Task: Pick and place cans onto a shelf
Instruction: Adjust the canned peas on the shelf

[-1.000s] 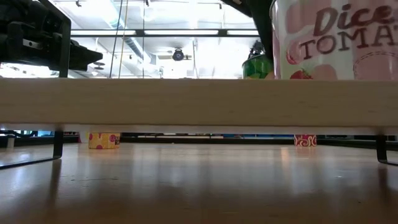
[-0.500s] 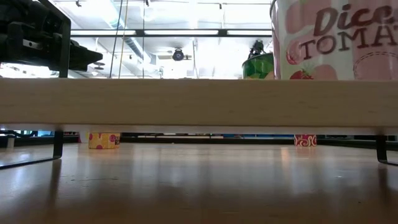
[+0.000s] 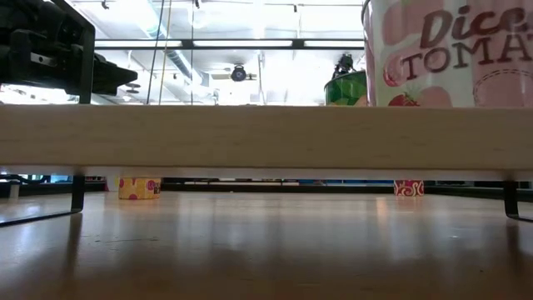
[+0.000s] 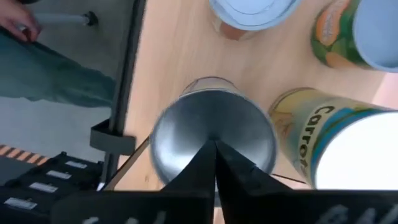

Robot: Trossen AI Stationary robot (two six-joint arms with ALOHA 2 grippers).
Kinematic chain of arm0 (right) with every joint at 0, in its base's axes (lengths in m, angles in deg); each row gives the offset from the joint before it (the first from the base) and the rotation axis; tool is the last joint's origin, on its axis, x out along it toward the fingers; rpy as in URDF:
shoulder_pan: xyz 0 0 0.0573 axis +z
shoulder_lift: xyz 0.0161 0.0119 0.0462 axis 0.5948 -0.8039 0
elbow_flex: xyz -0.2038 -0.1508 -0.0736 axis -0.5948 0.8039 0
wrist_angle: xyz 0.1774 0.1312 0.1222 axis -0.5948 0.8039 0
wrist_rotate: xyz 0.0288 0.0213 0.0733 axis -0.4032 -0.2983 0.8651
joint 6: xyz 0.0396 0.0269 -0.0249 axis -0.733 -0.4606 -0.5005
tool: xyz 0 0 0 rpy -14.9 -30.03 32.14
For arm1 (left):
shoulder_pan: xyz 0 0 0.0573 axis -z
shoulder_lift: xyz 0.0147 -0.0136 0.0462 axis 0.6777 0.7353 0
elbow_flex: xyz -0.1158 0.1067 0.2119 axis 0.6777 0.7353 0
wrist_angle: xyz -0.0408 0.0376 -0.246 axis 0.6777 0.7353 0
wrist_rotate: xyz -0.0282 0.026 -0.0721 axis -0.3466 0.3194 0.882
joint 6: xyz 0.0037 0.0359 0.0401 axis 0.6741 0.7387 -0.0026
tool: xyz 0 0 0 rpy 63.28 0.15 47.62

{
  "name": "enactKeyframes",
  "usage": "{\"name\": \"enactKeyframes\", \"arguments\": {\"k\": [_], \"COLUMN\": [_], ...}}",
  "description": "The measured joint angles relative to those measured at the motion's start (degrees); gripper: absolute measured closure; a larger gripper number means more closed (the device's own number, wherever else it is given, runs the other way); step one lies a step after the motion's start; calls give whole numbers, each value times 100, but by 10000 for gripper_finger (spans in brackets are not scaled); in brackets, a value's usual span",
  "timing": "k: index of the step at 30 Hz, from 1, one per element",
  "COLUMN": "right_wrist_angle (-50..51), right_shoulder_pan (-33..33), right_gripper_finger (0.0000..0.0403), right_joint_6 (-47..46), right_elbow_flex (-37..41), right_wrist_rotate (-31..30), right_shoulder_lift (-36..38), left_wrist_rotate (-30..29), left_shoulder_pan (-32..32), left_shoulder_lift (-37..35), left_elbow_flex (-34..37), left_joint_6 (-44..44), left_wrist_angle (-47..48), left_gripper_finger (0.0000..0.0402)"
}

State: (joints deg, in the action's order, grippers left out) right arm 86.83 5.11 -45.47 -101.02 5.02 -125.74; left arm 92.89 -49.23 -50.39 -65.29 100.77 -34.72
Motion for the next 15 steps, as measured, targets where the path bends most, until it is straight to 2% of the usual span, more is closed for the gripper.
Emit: {"name": "enactKeyframes", "arguments": {"k": [4,10,15], "right_wrist_angle": [-198,-486,-451], "right_shoulder_pan": [-54,-164,-226], "right_gripper_finger": [379,398,392], "right_joint_6": [27,117,126], "right_elbow_flex": [126,158,161], "right_wrist_rotate": [103,160,163], "right_shoulder_lift": [18,28,28], "left_wrist_rotate": [1,-1,-1], "left_shoulder_pan": [0,0,0], "left_shoulder_lift": [0,0,0], "left_elbow_flex": [0,0,0], "left_joint_6": [0,0,-2], "left_wrist_angle": [-1,-2,-3], "left_gripper_finger": [390,390,390]}}
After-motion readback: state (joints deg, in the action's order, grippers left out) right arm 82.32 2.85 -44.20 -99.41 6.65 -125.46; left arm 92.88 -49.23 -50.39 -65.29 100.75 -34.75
